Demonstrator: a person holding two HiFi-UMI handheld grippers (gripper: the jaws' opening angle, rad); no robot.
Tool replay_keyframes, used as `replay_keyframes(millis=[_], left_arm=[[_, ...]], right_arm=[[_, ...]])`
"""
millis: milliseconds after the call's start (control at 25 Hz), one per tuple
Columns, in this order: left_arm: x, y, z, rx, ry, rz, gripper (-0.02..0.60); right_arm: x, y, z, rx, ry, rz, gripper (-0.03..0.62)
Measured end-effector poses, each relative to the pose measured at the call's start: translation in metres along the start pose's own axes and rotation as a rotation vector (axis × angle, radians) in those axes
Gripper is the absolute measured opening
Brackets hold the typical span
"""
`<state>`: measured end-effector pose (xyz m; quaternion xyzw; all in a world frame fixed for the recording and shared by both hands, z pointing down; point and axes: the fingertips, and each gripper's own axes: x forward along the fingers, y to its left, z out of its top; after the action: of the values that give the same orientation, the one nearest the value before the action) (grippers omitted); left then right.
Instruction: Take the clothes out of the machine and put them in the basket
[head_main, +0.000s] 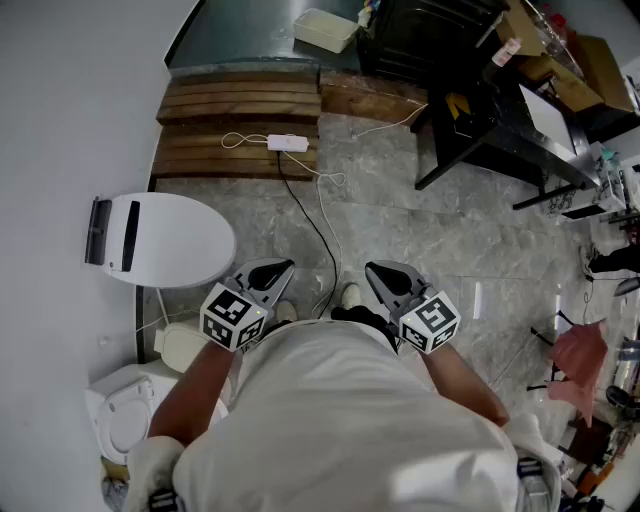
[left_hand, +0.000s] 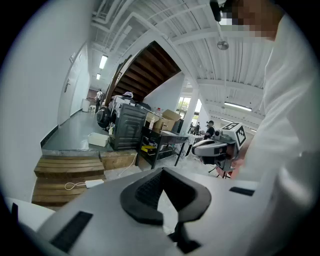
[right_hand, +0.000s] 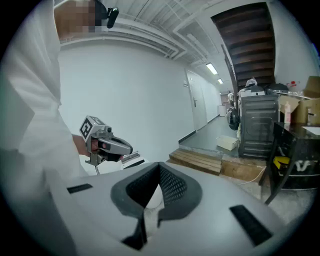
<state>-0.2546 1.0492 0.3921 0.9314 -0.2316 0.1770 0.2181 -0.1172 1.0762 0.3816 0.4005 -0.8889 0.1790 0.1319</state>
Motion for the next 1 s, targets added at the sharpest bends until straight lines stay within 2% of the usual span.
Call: replay_keyframes(millis=[160, 320, 560, 760, 1000], left_arm=[[0.008, 0.010, 0.002, 0.017, -0.009, 0.010, -0.003], [0.023, 0.000, 0.015, 0.018, -0.033, 0.034, -0.003], [0.055, -0.014, 0.030, 0.023, -0.025, 0.066, -0.003], [0.091, -0.025, 0.039, 0.017, -0.014, 0.096, -0.003], [0.121, -0.025, 0.051, 0.014, -0.023, 0.176, -0.002]], right_arm=[[0.004, -0.004, -0.003, -0.003, -0.009, 0.001, 0.003], [-0.001, -0.017, 0.002, -0.008, -0.024, 0.021, 0.003], [-0.004, -0.048, 0.008, -0.008, -0.047, 0.075, 0.003], [-0.016, -0.084, -0.002, 0.016, -0.051, 0.123, 0.003], [-0.019, -0.115, -0.018, 0.040, -0.048, 0.165, 0.006]])
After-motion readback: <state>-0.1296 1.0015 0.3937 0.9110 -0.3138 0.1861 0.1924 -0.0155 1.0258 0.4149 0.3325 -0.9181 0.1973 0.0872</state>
